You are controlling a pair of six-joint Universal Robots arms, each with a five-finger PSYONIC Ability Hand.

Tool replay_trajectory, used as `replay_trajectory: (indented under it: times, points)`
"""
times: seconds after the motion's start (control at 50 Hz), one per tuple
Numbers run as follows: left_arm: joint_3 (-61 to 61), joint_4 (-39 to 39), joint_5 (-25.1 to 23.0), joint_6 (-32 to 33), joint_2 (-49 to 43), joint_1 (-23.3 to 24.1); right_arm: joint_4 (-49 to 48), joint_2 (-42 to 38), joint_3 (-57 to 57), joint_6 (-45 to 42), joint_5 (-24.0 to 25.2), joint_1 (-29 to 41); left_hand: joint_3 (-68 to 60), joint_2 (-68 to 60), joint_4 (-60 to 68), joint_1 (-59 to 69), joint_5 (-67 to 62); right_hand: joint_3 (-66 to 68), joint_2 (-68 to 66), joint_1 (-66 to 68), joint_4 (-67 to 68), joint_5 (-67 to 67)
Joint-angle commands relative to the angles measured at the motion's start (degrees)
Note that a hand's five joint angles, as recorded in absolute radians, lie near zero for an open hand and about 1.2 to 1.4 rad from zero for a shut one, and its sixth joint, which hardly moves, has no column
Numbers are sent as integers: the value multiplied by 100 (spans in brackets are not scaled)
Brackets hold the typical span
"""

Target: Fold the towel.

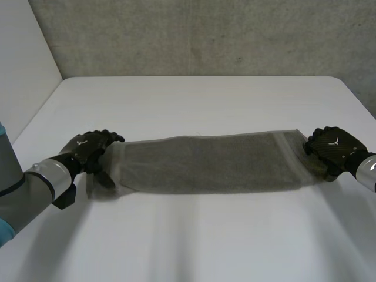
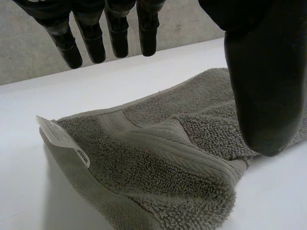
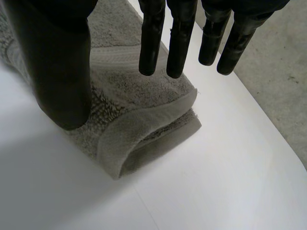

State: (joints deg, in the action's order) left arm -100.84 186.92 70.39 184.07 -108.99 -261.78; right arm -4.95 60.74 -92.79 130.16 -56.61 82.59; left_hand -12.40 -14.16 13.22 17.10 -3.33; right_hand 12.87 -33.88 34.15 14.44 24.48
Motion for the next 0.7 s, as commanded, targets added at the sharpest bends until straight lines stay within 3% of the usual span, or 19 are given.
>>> replay_trajectory:
  times: [0.02, 0.34, 0.38, 0.42, 0.46, 0.7]
  points:
    - [-6, 3, -25, -11, 9, -31, -6, -273, 112, -52, -42, -32, 240, 344, -322, -638, 261, -287, -126, 99, -444, 67]
    - [-76, 11, -43, -20, 9, -13, 82, -300, -11, -255, -78, -279, 240, 344, -322, -638, 261, -287, -345, 318, -444, 286]
    - [-76, 11, -43, -11, 9, -13, 100, -291, -38, -255, -78, -314, 240, 361, -322, -655, 278, -287, -934, 907, -444, 874]
    - [-76, 11, -43, -11, 9, -22, 152, -291, -81, -263, -43, -393, 240, 344, -322, -639, 261, -287, -3876, 3849, -444, 3816]
    - [-76, 11, -43, -11, 9, -22, 187, -291, -82, -281, -25, -428, 240, 361, -322, -655, 278, -287, -4604, 4577, -444, 4545]
    - [-85, 11, -43, -20, 27, -57, 319, -264, -178, -334, 89, -1140, 240, 361, -322, -655, 278, -287, -4612, 4585, -444, 4552]
